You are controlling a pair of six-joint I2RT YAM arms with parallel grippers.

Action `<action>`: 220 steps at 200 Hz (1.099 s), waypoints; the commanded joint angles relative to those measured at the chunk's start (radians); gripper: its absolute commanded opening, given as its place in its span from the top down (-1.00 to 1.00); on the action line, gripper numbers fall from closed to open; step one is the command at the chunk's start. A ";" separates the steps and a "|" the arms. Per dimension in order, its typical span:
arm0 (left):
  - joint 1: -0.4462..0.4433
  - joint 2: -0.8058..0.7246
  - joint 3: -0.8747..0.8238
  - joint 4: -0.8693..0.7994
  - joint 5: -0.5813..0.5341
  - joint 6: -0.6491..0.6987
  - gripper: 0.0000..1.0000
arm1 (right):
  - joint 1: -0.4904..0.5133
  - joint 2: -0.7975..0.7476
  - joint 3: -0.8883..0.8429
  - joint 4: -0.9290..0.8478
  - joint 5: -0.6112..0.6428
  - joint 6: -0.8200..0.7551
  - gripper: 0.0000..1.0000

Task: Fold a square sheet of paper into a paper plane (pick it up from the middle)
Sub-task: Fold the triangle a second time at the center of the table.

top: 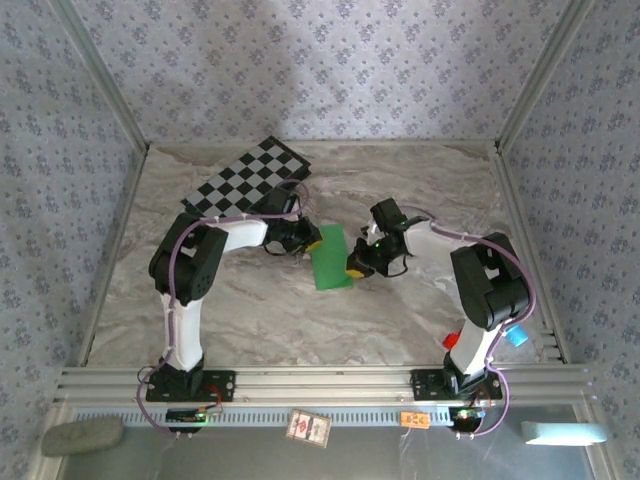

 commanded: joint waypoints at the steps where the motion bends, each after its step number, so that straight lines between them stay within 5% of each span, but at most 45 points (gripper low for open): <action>1: 0.005 0.021 0.021 -0.064 -0.015 0.031 0.71 | 0.003 0.012 0.032 -0.017 -0.008 -0.001 0.95; 220: 0.005 0.047 -0.006 -0.065 -0.015 0.039 0.73 | 0.096 0.213 0.182 0.174 0.052 0.110 0.98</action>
